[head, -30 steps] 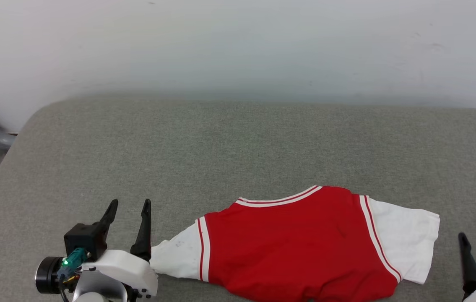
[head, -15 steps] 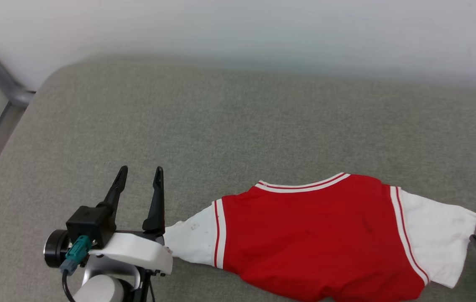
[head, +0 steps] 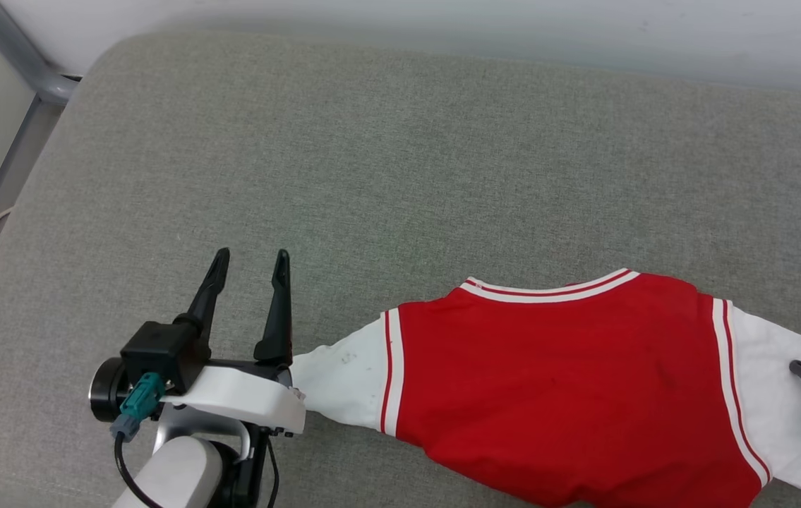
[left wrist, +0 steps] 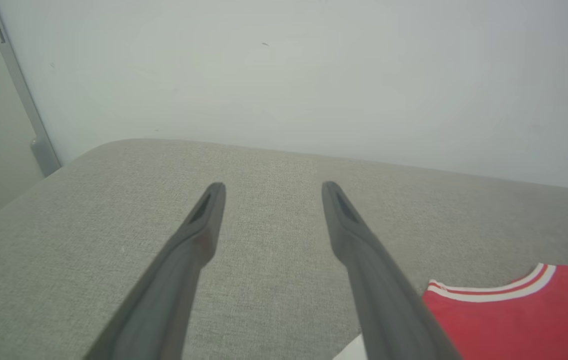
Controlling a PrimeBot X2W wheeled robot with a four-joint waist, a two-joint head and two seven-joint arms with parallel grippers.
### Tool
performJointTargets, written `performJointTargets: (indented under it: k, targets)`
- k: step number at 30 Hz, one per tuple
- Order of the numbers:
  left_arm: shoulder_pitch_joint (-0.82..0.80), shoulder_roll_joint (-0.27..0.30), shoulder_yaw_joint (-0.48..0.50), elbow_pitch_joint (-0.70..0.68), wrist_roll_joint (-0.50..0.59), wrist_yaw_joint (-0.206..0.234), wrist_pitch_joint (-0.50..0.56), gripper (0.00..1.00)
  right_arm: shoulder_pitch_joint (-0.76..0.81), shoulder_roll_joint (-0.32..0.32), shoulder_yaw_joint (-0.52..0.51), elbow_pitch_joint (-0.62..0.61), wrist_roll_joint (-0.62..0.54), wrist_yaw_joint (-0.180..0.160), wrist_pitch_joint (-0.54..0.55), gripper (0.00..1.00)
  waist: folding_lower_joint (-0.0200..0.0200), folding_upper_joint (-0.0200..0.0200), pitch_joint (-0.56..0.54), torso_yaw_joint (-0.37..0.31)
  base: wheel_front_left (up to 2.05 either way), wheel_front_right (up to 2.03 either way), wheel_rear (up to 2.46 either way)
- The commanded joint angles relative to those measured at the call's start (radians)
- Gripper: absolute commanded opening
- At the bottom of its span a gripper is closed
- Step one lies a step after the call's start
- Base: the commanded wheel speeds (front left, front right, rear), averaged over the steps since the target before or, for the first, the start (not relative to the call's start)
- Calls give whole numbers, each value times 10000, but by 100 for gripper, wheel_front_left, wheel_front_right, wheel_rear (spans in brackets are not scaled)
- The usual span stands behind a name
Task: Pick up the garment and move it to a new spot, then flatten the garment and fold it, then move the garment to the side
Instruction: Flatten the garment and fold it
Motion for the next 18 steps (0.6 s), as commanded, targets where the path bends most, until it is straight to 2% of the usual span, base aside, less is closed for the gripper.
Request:
performJointTargets:
  k: [1,3,10,13,18]
  targets:
    - [96,-50,67,30,58,-51,-42,100,602,600,416,601,173,3,482,39,-1,0,-2,-20,0,0,0]
    - [171,-88,153,123,87,-97,-42,100,778,780,514,639,289,14,686,0,-1,0,-35,-72,0,0,0]
    - [386,162,231,544,-170,-283,249,100,359,357,229,-122,150,-3,-342,0,-1,0,-402,-424,0,0,0]
    - [446,423,338,627,-550,-437,879,100,282,312,46,-594,96,-4,-793,0,-1,0,-682,-634,0,0,0]
    - [374,1107,286,700,-1421,-939,2756,100,589,479,-119,-1261,-103,-4,-1210,0,-1,0,-1075,-972,0,0,0]
